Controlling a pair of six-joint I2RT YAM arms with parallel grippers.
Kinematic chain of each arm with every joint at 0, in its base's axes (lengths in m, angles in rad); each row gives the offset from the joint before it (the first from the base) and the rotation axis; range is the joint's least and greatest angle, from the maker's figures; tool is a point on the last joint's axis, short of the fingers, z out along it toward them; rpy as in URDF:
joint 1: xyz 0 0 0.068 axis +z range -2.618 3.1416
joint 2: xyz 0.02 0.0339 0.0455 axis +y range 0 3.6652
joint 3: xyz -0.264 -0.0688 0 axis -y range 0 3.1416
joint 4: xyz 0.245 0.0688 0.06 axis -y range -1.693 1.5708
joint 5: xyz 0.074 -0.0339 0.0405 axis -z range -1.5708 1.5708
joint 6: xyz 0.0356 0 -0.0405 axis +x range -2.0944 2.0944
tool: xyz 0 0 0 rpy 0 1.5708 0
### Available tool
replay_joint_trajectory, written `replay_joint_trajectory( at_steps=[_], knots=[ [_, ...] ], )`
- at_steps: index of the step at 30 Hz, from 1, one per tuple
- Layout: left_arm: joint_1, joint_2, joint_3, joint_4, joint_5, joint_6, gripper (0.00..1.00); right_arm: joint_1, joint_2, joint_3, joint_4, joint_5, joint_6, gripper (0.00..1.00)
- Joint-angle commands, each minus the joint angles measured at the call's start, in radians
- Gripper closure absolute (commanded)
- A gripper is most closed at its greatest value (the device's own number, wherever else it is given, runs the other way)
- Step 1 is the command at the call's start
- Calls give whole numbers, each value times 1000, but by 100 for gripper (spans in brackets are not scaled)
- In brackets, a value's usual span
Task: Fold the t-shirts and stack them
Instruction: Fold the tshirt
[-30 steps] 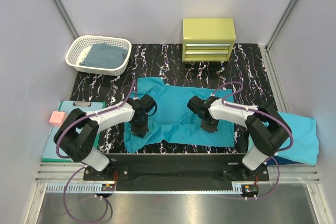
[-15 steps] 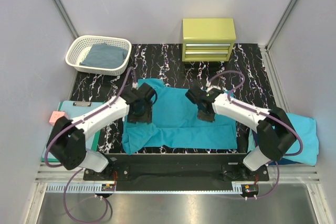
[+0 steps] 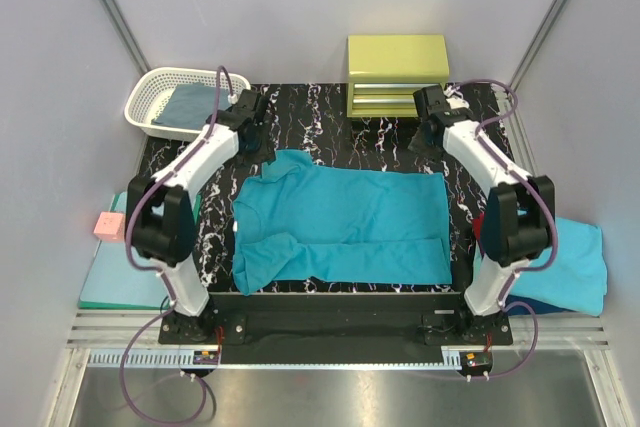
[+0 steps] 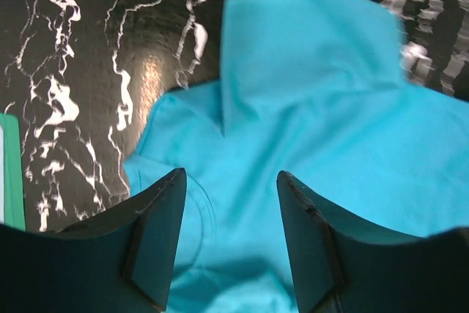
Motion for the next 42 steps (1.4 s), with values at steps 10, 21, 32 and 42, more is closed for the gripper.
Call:
replay_joint_trajectory(
  at_steps=[10, 21, 32, 42],
  knots=[
    [69, 176, 122, 58, 93, 48, 43, -38, 215, 129, 0, 12, -71, 53],
    [72, 173, 105, 78, 119, 45, 44, -100, 271, 104, 31, 18, -62, 41],
    [72, 178, 103, 79, 133, 44, 45, -100, 297, 17, 45, 49, -19, 41],
    [72, 176, 106, 81, 126, 47, 47, -102, 313, 23, 51, 55, -17, 43]
  ],
)
